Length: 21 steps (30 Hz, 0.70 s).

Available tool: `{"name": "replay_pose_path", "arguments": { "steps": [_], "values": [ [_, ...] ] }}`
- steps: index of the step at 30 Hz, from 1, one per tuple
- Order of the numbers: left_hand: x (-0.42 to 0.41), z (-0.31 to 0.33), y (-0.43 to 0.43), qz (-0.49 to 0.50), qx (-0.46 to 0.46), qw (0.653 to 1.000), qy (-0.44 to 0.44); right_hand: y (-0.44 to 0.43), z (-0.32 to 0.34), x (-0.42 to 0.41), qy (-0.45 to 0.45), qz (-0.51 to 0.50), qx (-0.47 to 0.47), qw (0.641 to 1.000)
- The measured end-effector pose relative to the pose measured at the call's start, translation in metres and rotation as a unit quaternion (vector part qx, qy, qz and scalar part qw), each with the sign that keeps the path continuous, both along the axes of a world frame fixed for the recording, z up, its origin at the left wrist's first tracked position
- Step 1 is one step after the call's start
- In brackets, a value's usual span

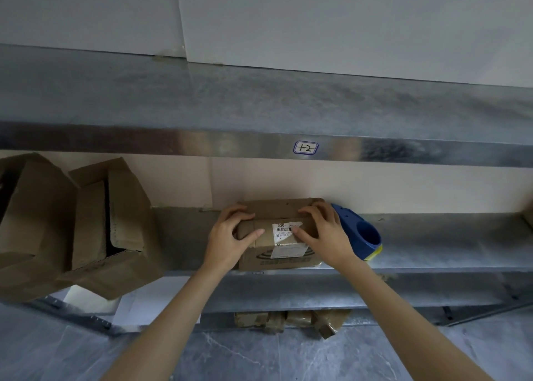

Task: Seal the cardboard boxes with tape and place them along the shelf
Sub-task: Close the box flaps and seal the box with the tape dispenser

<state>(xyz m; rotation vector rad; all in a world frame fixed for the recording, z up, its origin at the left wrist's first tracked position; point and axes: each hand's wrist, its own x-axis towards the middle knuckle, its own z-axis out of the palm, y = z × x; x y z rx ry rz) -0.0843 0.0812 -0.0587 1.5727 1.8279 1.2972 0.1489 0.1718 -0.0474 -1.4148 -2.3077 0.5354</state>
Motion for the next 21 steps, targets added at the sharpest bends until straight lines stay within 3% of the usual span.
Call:
{"name": "replay_pose_path", "arguments": {
  "steps": [6,8,11,13,17,21],
  "values": [
    [0.015,-0.002,-0.001,0.034,-0.009,0.999,0.018,-0.003,0.001,0.001,0.001,0.005,0.000,1.000],
    [0.016,-0.003,-0.002,0.033,-0.009,0.999,0.010,-0.003,0.005,0.004,0.095,0.017,-0.028,0.995],
    [0.014,-0.002,0.000,0.034,-0.005,0.999,0.001,0.001,0.008,0.018,0.238,-0.055,-0.065,0.967],
    [0.013,-0.002,0.000,0.033,-0.001,0.999,-0.004,0.008,0.004,0.034,0.210,-0.106,-0.055,0.970],
    [0.013,-0.005,0.001,0.034,0.010,0.999,-0.011,0.022,-0.014,0.063,0.048,-0.164,-0.034,0.985],
    [0.012,-0.008,0.002,0.029,0.011,0.999,-0.025,0.027,-0.032,0.080,-0.053,-0.175,-0.052,0.982]
  ]
}}
